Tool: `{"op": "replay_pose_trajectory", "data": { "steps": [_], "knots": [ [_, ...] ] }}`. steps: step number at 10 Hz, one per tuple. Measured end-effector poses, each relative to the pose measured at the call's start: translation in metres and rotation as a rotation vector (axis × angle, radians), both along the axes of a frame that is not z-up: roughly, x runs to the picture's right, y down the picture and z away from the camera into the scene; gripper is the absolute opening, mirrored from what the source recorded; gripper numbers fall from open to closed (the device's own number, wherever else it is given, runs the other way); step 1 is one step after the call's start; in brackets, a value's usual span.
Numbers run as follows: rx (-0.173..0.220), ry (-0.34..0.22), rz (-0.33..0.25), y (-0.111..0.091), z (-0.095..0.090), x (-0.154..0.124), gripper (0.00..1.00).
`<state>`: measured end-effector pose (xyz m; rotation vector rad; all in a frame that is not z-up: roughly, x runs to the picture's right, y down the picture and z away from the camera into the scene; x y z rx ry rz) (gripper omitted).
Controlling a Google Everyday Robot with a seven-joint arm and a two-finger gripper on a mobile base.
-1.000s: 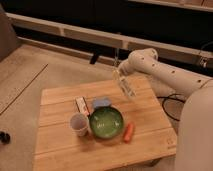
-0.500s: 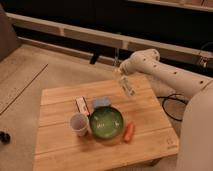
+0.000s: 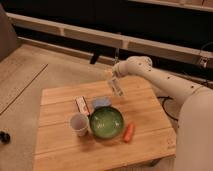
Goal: Stand the bottle upright
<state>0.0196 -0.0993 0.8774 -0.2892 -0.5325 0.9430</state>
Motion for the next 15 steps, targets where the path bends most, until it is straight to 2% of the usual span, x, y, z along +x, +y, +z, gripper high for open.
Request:
{"op": "replay_pose_trajectory", "data": {
  "steps": [2,3,5,7,9,11,12,15],
  "knots": [
    [0.077,-0.1,0.0,-0.012,-0.01,-0.01,0.0],
    [0.11,-0.129,-0.007,-0.018,-0.016,-0.01,0.0],
    [0.173,-0.173,-0.028,-0.028,-0.029,0.0,0.0],
    [0.209,-0.192,-0.037,-0.027,-0.042,0.013,0.0],
    [0.26,-0.246,0.0,-0.028,-0.067,0.024,0.0],
    [0.298,-0.335,0.031,-0.02,-0.095,0.026,0.0],
    [0.31,-0.356,0.039,-0.019,-0.103,0.028,0.0],
    [0.31,-0.364,0.035,-0.018,-0.103,0.024,0.0]
  ]
}}
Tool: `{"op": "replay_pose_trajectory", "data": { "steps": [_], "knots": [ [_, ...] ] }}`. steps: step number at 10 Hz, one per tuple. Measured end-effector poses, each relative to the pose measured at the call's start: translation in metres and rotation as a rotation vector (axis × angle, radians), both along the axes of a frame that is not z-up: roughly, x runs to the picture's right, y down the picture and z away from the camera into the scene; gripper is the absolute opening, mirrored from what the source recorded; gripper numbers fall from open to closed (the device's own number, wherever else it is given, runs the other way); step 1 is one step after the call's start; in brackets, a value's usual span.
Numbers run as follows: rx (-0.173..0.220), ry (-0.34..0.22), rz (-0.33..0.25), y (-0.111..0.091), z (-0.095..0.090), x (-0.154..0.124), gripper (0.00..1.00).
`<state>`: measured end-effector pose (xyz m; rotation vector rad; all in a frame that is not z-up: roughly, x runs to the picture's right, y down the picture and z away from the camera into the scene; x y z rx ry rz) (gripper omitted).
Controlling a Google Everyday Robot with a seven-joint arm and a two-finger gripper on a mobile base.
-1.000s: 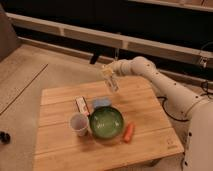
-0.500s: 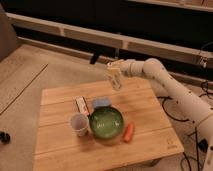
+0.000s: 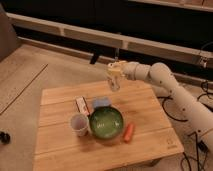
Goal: Stand the bottle upright
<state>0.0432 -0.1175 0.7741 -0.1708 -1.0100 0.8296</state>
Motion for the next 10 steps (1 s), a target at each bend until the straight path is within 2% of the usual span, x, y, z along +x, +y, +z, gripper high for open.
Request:
{"op": "replay_pose_trajectory", "data": {
  "steps": [2,4,6,8,9,10],
  "knots": [
    [-0.006,-0.042,-0.011,0.009,0.001,-0.009,0.0],
    [-0.005,-0.138,0.029,0.014,-0.005,-0.012,0.0],
    [-0.008,-0.19,0.046,0.022,-0.003,-0.006,0.0],
    [-0.005,-0.178,0.051,0.027,0.006,0.006,0.0],
    [-0.001,-0.153,0.054,0.028,0.013,0.014,0.0],
    [0.012,-0.1,0.052,0.027,0.02,0.028,0.0]
  ]
}}
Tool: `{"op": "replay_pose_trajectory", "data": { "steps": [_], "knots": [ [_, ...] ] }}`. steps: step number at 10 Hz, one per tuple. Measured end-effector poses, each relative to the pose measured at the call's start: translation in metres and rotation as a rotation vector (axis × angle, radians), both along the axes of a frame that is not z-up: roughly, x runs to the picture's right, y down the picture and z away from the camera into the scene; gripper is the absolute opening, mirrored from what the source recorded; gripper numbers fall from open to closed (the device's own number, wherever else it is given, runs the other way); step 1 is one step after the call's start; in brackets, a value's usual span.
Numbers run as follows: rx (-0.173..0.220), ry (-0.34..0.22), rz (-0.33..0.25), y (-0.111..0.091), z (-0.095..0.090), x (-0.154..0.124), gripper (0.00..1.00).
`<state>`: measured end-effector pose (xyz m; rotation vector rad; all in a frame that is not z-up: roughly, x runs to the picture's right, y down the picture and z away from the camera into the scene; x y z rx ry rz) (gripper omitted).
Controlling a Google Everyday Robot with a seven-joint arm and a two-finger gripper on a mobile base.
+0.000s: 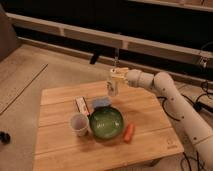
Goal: Stand the bottle upright
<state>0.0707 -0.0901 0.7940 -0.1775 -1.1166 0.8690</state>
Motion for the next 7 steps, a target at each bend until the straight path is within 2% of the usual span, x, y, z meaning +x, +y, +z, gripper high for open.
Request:
{"op": "replay_pose_trajectory", "data": {
  "steps": [2,4,5,7],
  "knots": [
    [0.013,0.079,0.016,-0.002,0.008,0.021,0.0],
    [-0.005,0.124,0.058,0.005,0.016,0.034,0.0],
    [-0.023,0.129,0.069,0.013,0.019,0.034,0.0],
    [-0.062,0.101,0.079,0.027,0.019,0.021,0.0]
  ]
}}
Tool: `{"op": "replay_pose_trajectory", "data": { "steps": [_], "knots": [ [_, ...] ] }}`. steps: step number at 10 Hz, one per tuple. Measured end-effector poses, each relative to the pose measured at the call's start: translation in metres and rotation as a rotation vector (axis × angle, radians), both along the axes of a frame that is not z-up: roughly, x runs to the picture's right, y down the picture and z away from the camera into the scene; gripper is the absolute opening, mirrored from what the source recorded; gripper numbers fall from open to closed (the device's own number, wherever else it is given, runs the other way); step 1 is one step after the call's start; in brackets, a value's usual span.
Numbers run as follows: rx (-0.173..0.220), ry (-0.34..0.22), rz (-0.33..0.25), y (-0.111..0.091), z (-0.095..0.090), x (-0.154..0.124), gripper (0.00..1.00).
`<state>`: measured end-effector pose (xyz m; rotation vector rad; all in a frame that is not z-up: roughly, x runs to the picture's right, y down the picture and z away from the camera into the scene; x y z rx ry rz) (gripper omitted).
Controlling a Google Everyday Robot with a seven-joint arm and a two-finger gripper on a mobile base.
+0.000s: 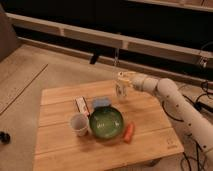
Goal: Stand the bottle upright
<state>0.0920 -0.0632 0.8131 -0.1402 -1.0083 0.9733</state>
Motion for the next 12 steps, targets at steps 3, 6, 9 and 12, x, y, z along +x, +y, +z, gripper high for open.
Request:
{"op": "replay_pose_trajectory", "data": {
  "steps": [3,6,9,12],
  "knots": [
    [-0.01,-0.01,0.001,0.004,-0.001,-0.002,0.0],
    [-0.01,-0.01,0.001,0.004,-0.001,-0.003,0.0],
    [-0.014,-0.012,-0.002,0.005,0.001,-0.003,0.0],
    [-0.056,-0.043,-0.05,0.013,0.016,-0.02,0.0]
  ]
}}
